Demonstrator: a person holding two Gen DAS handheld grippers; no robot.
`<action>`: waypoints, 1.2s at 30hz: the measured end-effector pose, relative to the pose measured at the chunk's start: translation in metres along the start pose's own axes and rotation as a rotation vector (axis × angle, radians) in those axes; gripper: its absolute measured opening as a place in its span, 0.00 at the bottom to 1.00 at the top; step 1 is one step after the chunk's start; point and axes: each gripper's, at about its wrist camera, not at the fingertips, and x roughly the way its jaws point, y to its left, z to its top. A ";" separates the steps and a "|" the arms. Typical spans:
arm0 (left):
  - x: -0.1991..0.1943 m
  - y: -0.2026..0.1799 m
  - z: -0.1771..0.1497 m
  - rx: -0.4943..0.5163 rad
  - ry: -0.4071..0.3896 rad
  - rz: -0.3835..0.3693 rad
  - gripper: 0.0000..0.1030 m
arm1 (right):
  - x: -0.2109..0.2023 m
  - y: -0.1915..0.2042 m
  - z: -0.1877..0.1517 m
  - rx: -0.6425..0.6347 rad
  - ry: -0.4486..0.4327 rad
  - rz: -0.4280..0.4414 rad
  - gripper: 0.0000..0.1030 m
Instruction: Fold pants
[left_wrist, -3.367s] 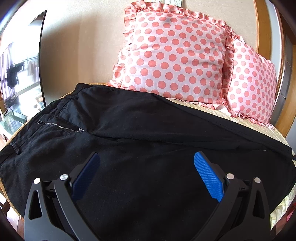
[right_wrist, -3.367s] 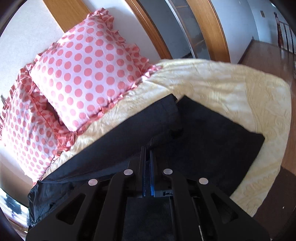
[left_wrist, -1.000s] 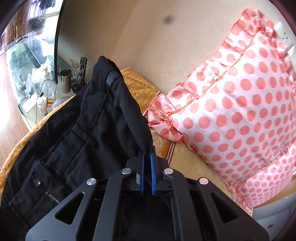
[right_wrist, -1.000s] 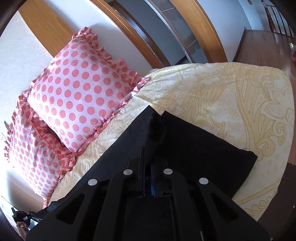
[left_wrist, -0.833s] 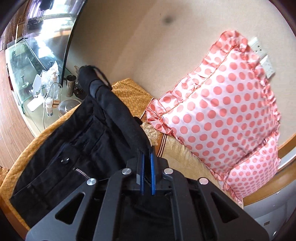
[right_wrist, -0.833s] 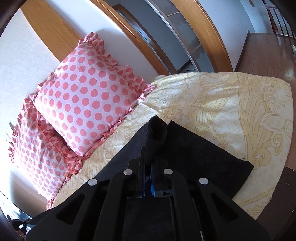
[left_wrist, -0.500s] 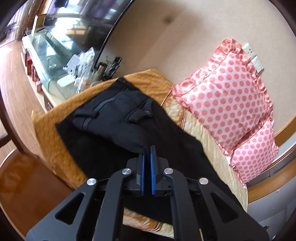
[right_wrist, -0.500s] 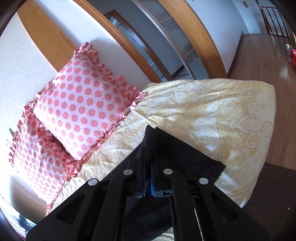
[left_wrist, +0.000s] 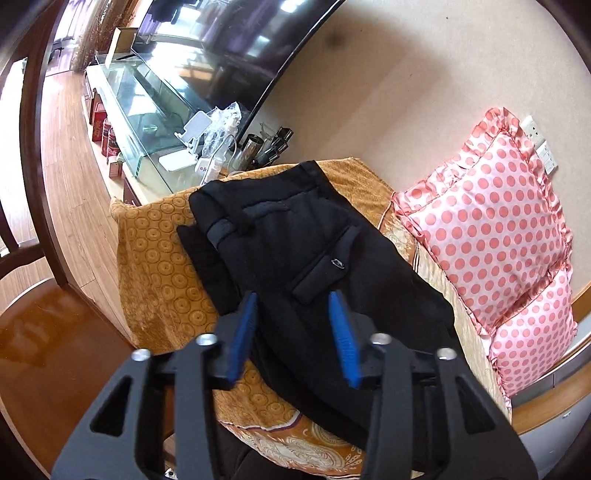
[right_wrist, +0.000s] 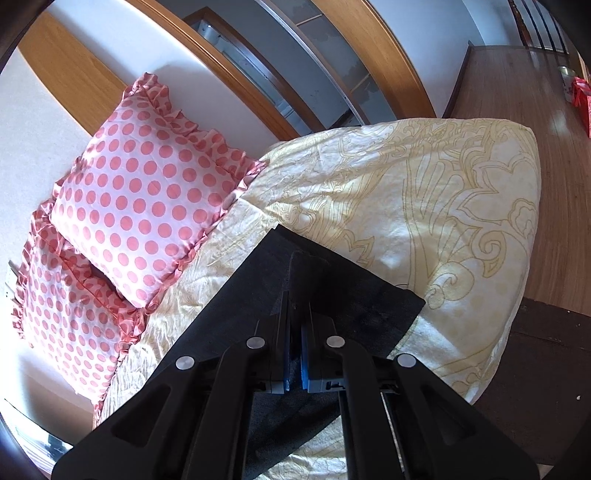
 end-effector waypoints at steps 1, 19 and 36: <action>0.001 0.000 0.000 0.007 0.008 0.010 0.12 | 0.002 0.000 0.001 0.002 0.005 0.000 0.04; -0.005 0.001 -0.011 0.081 -0.002 0.074 0.01 | -0.009 -0.020 -0.012 -0.014 0.018 -0.066 0.04; -0.046 -0.097 -0.054 0.480 -0.145 0.025 0.71 | -0.056 0.123 -0.042 -0.577 -0.143 -0.018 0.66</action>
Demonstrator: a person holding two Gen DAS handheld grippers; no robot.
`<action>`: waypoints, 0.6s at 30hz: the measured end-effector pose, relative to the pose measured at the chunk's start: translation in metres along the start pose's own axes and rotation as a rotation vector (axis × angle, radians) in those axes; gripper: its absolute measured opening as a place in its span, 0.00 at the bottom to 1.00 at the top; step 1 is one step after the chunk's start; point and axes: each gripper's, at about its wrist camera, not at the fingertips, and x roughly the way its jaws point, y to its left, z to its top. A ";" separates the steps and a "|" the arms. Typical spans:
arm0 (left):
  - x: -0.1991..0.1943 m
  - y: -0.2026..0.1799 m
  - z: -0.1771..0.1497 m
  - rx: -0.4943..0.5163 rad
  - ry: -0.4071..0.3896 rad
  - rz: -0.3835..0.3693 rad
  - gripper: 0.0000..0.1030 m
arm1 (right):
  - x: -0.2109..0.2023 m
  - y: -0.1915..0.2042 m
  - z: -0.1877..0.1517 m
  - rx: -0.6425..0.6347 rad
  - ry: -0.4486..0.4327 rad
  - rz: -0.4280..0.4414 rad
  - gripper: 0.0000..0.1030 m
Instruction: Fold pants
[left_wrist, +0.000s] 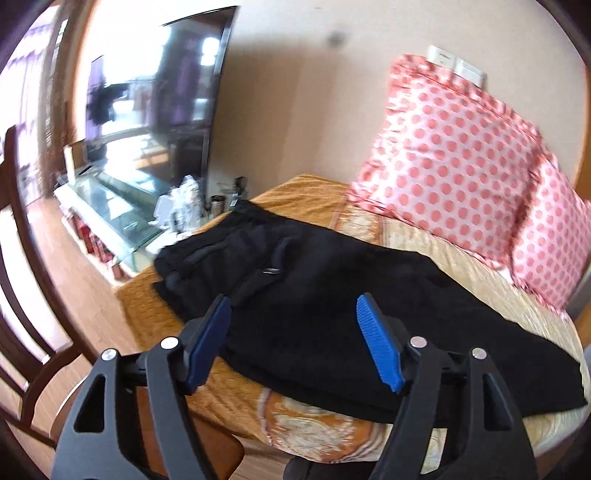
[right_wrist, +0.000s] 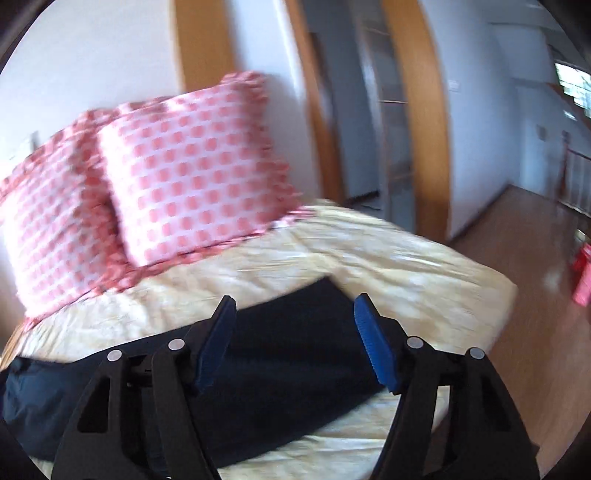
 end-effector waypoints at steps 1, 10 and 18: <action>0.004 -0.020 -0.004 0.049 0.009 -0.044 0.71 | 0.006 0.031 0.003 -0.058 0.030 0.111 0.65; 0.041 -0.121 -0.055 0.256 0.086 -0.211 0.80 | 0.068 0.316 -0.031 -0.474 0.388 0.815 0.57; 0.063 -0.119 -0.076 0.243 0.143 -0.195 0.86 | 0.099 0.420 -0.091 -0.809 0.469 0.765 0.44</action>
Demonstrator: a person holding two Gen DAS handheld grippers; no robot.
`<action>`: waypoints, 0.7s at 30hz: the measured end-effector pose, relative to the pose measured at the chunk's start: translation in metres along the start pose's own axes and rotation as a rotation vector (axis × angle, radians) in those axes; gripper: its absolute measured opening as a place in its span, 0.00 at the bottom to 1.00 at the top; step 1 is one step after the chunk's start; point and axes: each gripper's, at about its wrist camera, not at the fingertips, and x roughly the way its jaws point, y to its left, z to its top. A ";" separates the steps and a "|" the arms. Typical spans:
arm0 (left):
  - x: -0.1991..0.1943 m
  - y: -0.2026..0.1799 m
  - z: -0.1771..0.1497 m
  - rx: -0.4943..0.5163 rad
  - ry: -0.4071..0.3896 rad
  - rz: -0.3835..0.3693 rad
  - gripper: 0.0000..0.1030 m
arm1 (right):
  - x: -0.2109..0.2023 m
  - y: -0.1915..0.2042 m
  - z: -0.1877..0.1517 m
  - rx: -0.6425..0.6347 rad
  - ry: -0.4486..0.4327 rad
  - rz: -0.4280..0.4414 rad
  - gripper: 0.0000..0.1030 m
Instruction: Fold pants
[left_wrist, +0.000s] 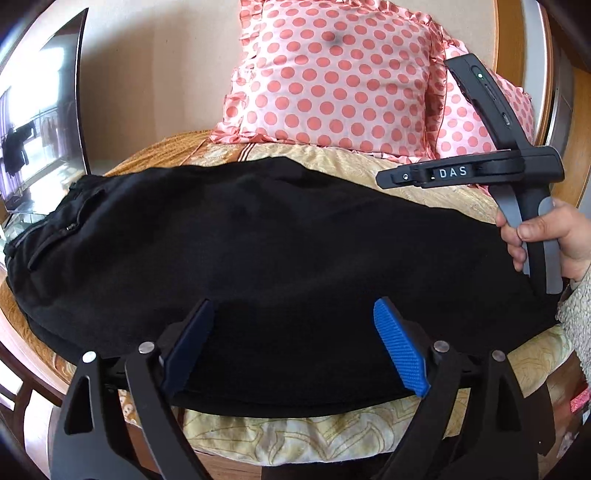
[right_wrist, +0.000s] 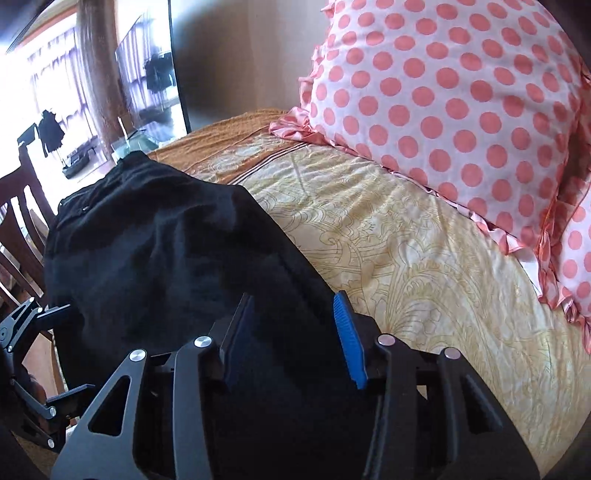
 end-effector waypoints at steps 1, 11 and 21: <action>0.002 0.002 -0.002 -0.004 0.003 -0.007 0.87 | 0.006 -0.001 0.001 0.004 0.012 0.006 0.44; 0.007 -0.007 -0.011 0.078 -0.027 0.015 0.98 | 0.032 0.000 -0.009 -0.032 0.078 0.032 0.27; 0.008 -0.007 -0.009 0.080 -0.026 0.014 0.98 | 0.043 -0.004 0.001 -0.038 0.048 -0.066 0.01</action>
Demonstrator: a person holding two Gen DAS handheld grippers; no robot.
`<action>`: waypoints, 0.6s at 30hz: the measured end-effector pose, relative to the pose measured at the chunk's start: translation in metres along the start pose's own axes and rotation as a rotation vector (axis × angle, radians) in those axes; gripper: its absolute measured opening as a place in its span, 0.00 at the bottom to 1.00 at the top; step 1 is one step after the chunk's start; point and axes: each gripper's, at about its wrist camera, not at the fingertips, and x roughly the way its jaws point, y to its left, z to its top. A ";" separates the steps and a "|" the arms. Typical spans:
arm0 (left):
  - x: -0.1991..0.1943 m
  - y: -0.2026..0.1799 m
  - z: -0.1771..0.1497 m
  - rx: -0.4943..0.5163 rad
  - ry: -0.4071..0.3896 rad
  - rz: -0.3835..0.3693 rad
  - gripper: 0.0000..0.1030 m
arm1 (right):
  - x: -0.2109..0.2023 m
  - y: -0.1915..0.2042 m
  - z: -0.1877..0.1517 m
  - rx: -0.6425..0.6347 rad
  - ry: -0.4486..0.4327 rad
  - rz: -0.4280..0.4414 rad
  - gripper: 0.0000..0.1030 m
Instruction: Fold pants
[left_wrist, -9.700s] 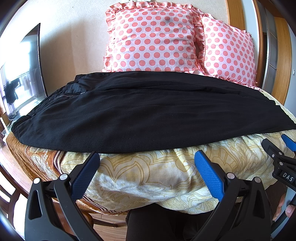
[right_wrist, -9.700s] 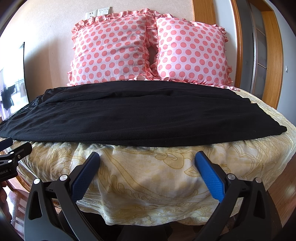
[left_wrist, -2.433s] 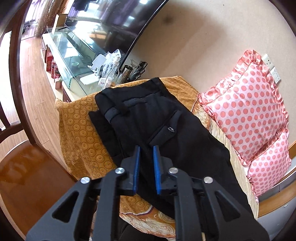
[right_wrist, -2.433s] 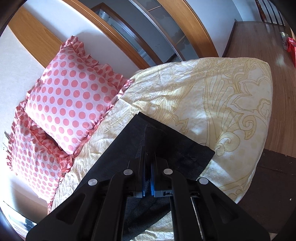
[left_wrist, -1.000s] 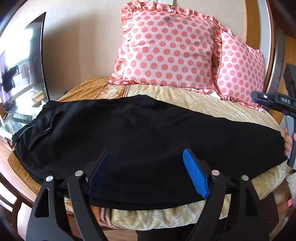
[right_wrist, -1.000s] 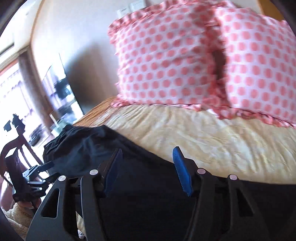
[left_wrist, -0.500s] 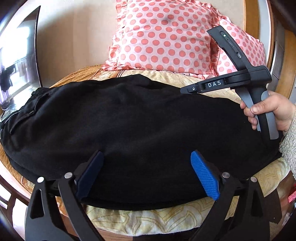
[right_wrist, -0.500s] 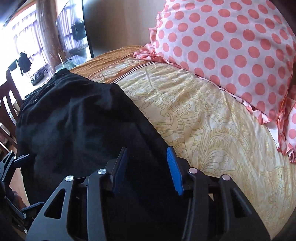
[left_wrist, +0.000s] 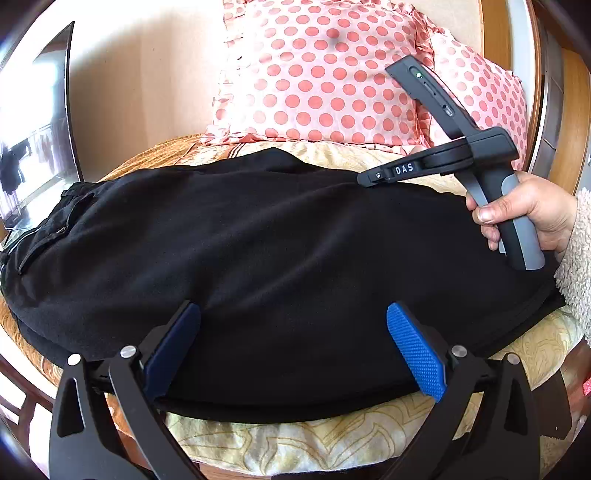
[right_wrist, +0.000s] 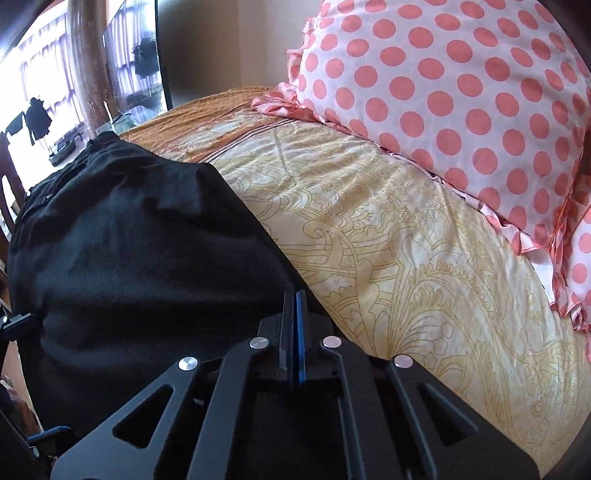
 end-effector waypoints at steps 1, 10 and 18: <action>0.000 -0.001 0.000 0.002 0.000 0.002 0.98 | 0.000 0.004 -0.001 -0.027 -0.013 -0.022 0.01; 0.000 -0.002 0.001 0.013 -0.003 0.002 0.98 | -0.088 -0.048 -0.047 0.204 -0.132 -0.200 0.72; -0.011 -0.011 0.003 0.000 -0.052 -0.065 0.98 | -0.245 -0.162 -0.255 0.877 -0.159 -0.574 0.72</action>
